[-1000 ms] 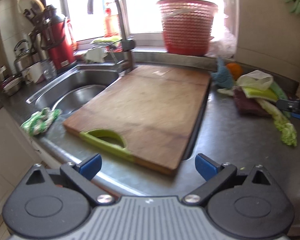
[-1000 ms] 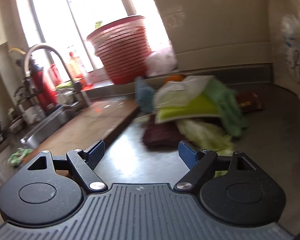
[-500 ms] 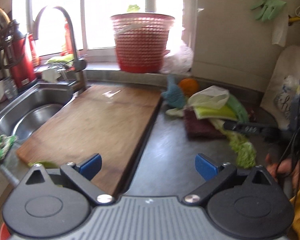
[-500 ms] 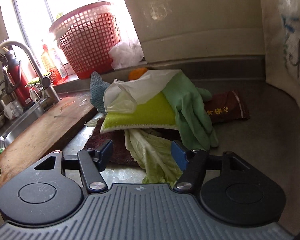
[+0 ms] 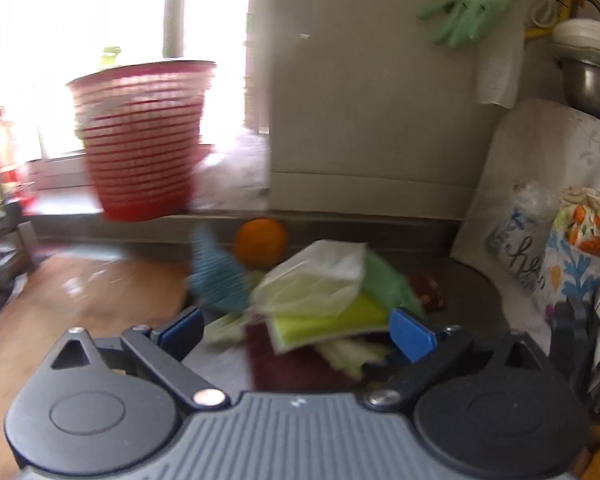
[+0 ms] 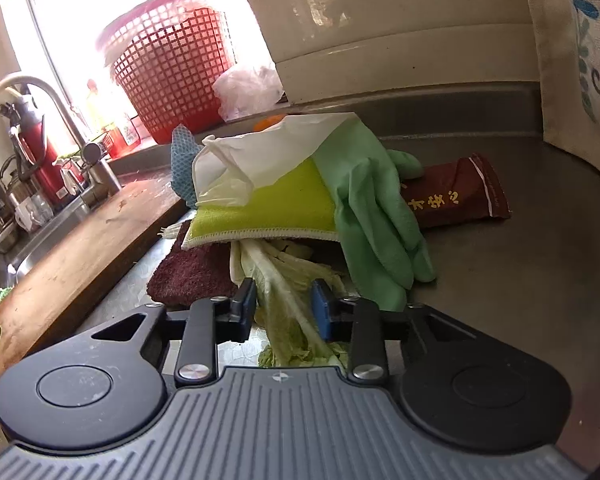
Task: Collect trash
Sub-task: 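Grasp the white plastic bag with the left tool while the right tool grasps the pale cabbage leaf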
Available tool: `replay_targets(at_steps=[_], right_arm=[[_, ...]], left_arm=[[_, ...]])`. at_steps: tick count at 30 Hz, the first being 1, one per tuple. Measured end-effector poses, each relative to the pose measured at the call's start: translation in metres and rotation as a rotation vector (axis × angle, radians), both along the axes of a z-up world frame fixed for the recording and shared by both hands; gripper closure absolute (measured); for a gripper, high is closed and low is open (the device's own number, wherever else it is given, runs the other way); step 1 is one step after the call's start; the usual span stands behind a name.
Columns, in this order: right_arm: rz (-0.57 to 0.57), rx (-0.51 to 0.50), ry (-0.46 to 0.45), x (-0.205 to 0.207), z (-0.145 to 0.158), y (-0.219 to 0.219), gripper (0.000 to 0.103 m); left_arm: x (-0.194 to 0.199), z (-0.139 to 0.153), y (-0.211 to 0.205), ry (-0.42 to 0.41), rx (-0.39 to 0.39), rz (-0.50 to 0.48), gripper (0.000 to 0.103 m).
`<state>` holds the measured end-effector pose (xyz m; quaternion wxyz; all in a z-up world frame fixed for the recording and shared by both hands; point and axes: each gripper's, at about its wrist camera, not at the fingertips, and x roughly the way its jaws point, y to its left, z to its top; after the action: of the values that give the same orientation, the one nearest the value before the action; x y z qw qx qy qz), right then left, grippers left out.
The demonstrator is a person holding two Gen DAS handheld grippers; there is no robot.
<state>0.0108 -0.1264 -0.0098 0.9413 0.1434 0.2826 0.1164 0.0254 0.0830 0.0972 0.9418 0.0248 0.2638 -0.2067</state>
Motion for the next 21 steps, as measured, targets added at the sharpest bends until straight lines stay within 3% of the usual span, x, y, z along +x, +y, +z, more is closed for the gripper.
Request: replay_targets(at_steps=[5,12,17,21], right_arm=[[-0.004,0.014,0.004,-0.002,0.000,-0.003,0.070],[-0.010,0.023,0.008,-0.003,-0.001,-0.004,0.071],[-0.009,0.030,0.010,-0.003,-0.001,-0.006,0.071],[-0.003,0.026,0.011,-0.003,-0.001,-0.005,0.068]], left_arm=[[0.039,-0.017,-0.031,0.003,0.046,-0.110,0.004],[0.075,-0.039,-0.053,0.009,0.092,-0.186,0.007],[0.094,-0.051,-0.057,0.019,0.109,-0.187,0.027],[0.104,-0.058,-0.055,0.041,0.100,-0.171,0.052]])
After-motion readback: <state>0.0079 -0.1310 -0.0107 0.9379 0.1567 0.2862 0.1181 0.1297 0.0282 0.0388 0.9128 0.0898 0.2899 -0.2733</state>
